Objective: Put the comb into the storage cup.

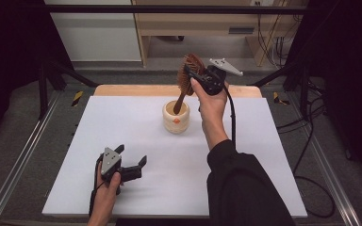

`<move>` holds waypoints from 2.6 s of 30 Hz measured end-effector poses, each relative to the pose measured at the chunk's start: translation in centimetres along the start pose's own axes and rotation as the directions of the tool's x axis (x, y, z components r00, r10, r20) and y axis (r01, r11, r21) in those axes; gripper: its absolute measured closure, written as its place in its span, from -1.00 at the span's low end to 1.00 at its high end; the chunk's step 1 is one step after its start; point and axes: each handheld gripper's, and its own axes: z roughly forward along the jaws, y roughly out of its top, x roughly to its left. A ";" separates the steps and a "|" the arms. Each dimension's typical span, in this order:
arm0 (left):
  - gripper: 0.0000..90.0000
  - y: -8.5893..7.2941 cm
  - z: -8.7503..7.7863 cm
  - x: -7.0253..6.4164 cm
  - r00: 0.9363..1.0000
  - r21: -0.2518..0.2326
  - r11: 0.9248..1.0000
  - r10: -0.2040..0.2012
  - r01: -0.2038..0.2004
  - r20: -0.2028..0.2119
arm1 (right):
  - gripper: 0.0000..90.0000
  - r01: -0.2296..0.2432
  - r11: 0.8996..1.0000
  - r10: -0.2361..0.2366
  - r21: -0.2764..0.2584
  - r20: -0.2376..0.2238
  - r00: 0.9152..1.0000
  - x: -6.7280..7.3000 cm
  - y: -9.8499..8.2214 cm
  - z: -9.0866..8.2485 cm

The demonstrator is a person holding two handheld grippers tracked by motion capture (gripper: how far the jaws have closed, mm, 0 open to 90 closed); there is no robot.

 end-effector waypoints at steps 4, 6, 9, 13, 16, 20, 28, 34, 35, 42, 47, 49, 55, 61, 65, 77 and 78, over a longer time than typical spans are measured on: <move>-0.92 0.0 0.0 0.0 1.000 0.001 1.000 0.000 0.000 0.002 | 0.13 -0.006 1.000 0.005 0.006 0.005 1.000 -0.3 -0.4 0.0; -0.92 0.0 0.0 0.0 1.000 0.002 1.000 0.000 0.000 0.001 | 0.13 -0.008 1.000 0.008 0.009 0.007 1.000 -0.5 -0.6 0.0; -0.92 0.0 0.0 0.0 1.000 0.000 1.000 0.000 0.000 0.005 | 0.13 -0.008 1.000 0.008 0.013 0.008 1.000 -0.6 -0.9 0.1; -0.92 0.0 0.0 0.0 1.000 0.001 1.000 -0.001 0.001 0.006 | 0.13 -0.012 1.000 0.012 0.019 0.014 1.000 -1.0 -1.2 0.2; -0.92 0.0 0.0 0.0 1.000 0.001 1.000 0.001 -0.001 0.007 | 0.13 -0.016 1.000 0.016 0.019 0.018 1.000 -1.1 -1.4 0.2; -0.92 0.0 0.0 -0.1 1.000 0.002 1.000 0.001 -0.001 0.007 | 0.13 -0.019 0.999 0.019 0.027 0.018 1.000 -1.3 -1.8 0.2; -0.92 0.0 0.1 -0.1 1.000 0.002 1.000 0.003 -0.003 0.008 | 0.13 -0.032 0.999 0.031 0.036 0.022 0.999 -1.7 -2.5 0.4; -0.92 0.0 0.1 -0.1 1.000 0.001 1.000 0.001 -0.001 0.009 | 0.13 -0.053 0.998 0.052 0.037 0.019 0.998 -2.0 -2.9 0.5; -0.92 0.0 0.1 -0.1 1.000 0.001 1.000 0.001 -0.001 0.009 | 0.13 -0.054 0.998 0.053 0.037 0.019 0.998 -2.0 -2.9 0.5; -0.92 0.0 0.0 -0.1 1.000 -0.002 1.000 0.004 -0.004 0.012 | 0.13 -0.052 0.998 0.052 0.040 0.015 0.999 -1.9 -3.0 0.6; -0.92 0.0 0.0 -0.1 1.000 -0.001 1.000 0.004 -0.004 0.013 | 0.13 -0.052 0.998 0.051 0.042 0.017 0.999 -1.9 -3.1 0.7; -0.92 0.0 0.0 -0.1 1.000 -0.001 1.000 0.003 -0.003 0.013 | 0.13 -0.053 0.998 0.052 0.043 0.015 0.999 -1.9 -3.2 0.8; -0.92 0.1 -0.1 -0.1 1.000 -0.013 1.000 0.005 -0.005 0.012 | 0.13 -0.049 0.997 0.049 0.057 0.008 0.999 -1.8 -3.3 0.9; -0.92 0.1 -0.1 -0.1 1.000 -0.017 1.000 0.010 -0.009 0.009 | 0.13 -0.056 0.997 0.055 0.057 0.008 0.998 -1.8 -3.4 0.9; -0.92 0.1 -0.2 0.0 1.000 -0.023 1.000 0.009 -0.009 0.007 | 0.13 -0.062 0.996 0.062 0.057 0.006 0.998 -1.9 -3.5 0.9; -0.92 0.1 -0.2 -0.1 1.000 -0.021 1.000 0.011 -0.011 0.010 | 0.13 -0.077 0.995 0.076 0.066 0.014 0.997 -2.3 -4.2 1.1; -0.92 0.1 -0.2 -0.1 1.000 -0.021 1.000 0.011 -0.011 0.009 | 0.13 -0.076 0.995 0.076 0.066 0.015 0.997 -2.3 -4.3 1.1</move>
